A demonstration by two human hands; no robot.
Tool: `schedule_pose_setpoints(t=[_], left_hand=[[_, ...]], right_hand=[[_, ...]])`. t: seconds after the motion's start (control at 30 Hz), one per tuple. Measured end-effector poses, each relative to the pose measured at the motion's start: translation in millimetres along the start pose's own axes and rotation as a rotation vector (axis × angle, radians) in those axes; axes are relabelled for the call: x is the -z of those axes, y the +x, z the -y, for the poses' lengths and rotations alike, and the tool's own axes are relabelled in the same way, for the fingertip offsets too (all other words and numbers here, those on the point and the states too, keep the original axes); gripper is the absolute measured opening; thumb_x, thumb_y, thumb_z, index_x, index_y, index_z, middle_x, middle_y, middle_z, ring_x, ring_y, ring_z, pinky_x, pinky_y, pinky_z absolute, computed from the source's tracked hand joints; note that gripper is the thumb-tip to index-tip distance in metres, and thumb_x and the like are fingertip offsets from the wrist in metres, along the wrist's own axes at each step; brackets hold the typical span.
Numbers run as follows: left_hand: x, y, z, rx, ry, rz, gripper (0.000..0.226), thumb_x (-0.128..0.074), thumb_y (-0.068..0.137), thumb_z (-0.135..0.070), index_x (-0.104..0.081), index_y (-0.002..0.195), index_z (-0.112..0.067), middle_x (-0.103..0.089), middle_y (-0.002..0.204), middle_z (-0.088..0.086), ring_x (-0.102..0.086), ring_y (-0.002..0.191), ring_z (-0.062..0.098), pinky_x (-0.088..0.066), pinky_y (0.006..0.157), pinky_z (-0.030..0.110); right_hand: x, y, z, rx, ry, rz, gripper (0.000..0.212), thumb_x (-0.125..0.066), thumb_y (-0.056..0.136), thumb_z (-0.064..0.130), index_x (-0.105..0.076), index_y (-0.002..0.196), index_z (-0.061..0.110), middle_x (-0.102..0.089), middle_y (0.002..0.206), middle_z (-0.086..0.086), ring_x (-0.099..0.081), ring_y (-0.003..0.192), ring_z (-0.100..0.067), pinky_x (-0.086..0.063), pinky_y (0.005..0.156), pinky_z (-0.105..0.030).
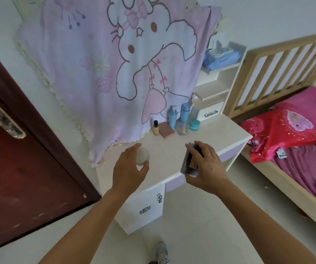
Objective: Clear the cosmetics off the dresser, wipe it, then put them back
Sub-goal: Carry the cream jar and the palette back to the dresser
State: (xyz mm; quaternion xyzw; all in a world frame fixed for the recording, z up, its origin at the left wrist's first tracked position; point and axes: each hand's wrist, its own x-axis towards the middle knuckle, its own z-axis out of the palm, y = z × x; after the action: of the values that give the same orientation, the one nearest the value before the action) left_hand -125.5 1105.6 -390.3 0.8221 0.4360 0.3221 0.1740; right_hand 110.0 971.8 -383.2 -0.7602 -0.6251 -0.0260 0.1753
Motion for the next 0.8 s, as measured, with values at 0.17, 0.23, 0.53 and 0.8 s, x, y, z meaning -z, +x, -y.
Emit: schedule_pose_setpoints(t=[0.17,0.23,0.53,0.8], left_hand=[[-45,89,21,0.02,-0.013,0.042,0.054,-0.076,0.079,-0.028,-0.051,0.127,-0.017,-0.06,0.123,-0.003,-0.058,0.106,0.023,-0.049,0.083,0.034],[-60,114,29,0.039,-0.018,0.065,0.053,-0.075,0.079,-0.027,-0.052,0.125,-0.017,-0.06,0.122,-0.003,-0.058,0.105,0.023,-0.049,0.081,0.033],[-122,159,70,0.211,0.003,0.113,0.049,-0.076,0.079,-0.021,-0.054,0.122,-0.012,-0.06,0.119,0.002,-0.058,0.103,0.027,-0.045,0.079,0.031],[-167,170,107,0.51,0.099,0.237,0.048,-0.073,0.08,-0.023,-0.046,0.119,-0.021,-0.055,0.114,0.004,-0.058,0.094,0.03,-0.048,0.072,0.034]], right_hand=[[-19,80,-40,-0.052,0.023,0.072,0.101,-0.077,0.06,0.048,-0.036,0.148,0.019,-0.038,0.147,-0.008,-0.04,0.133,-0.031,-0.046,0.104,-0.046],[-29,106,-53,-0.065,0.02,0.108,0.103,-0.079,0.059,0.048,-0.035,0.147,0.02,-0.038,0.148,-0.007,-0.039,0.133,-0.03,-0.045,0.105,-0.043],[-103,212,-95,0.034,0.001,0.404,0.106,-0.077,0.063,0.052,-0.026,0.151,0.021,-0.027,0.153,-0.005,-0.028,0.139,-0.028,-0.037,0.112,-0.043],[-193,287,-100,0.381,0.025,0.732,0.099,-0.075,0.062,0.041,-0.028,0.147,0.026,-0.026,0.152,-0.007,-0.025,0.14,-0.03,-0.038,0.109,-0.044]])
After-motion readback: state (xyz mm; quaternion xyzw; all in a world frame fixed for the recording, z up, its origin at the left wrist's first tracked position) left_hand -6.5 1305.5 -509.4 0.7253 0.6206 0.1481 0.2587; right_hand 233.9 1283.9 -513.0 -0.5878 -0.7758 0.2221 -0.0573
